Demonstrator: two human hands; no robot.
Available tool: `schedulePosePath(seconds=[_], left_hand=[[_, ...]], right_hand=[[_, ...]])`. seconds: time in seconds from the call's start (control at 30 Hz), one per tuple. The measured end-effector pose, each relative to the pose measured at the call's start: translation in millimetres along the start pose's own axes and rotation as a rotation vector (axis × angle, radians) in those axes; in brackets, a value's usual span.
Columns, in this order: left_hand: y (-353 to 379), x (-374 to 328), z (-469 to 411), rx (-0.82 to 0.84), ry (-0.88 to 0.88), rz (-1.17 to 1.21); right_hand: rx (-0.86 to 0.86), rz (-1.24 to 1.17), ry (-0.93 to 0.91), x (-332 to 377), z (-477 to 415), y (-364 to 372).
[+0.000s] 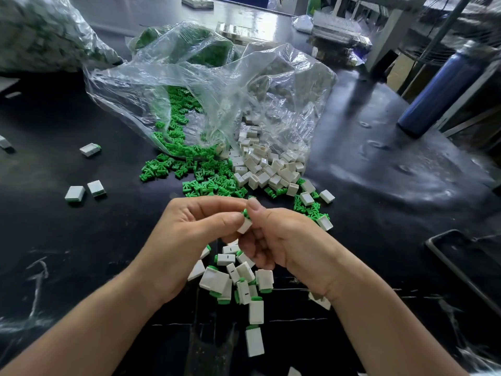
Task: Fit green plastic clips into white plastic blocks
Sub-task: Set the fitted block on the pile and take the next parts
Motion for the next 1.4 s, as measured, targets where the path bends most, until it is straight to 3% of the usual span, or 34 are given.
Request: schedulePosePath(seconds=[0.43, 0.87, 1.4], left_hand=[[2, 12, 0, 0.042, -0.133, 0.023], [7, 3, 3, 0.042, -0.059, 0.056], [1, 8, 8, -0.148, -0.084, 0.127]], right_hand=[[-0.038, 0.137, -0.06, 7, 2, -3], [-0.168, 0.2, -0.07, 0, -3, -9], [-0.204, 0.203, -0.128, 4, -2, -8]])
Point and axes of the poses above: each hand's wrist, its own z-axis away from the middle knuckle, its own y-axis out of the palm, x = y × z, the point moved 10 cm from there along -z, towards the middle knuckle, and after that the axes turned 6 degrees about z, right-handed, at the moved point
